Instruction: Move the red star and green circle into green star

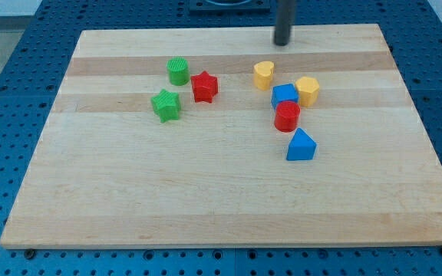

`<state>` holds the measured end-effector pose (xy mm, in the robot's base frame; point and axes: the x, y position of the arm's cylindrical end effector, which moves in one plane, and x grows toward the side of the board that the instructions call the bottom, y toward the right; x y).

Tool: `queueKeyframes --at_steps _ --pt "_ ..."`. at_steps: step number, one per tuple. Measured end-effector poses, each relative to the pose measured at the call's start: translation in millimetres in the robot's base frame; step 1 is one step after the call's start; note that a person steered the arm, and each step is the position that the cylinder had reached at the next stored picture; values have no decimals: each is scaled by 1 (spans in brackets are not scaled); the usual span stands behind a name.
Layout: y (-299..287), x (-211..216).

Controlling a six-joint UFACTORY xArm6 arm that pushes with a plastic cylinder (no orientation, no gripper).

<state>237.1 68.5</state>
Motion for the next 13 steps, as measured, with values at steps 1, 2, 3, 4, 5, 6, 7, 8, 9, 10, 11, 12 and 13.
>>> queueKeyframes --at_steps 1,2,3,4,5,6,7,8,9,10,11,12,13 --pt "-61 4" --pt "-114 8" --pt "-144 22" --pt "-149 42" --pt "-149 55" --pt "-162 73" --pt "-176 91" --pt "-181 100" --pt "-169 83" --pt "-128 78" --pt "-80 78" --pt "-69 98" --pt "-84 125"
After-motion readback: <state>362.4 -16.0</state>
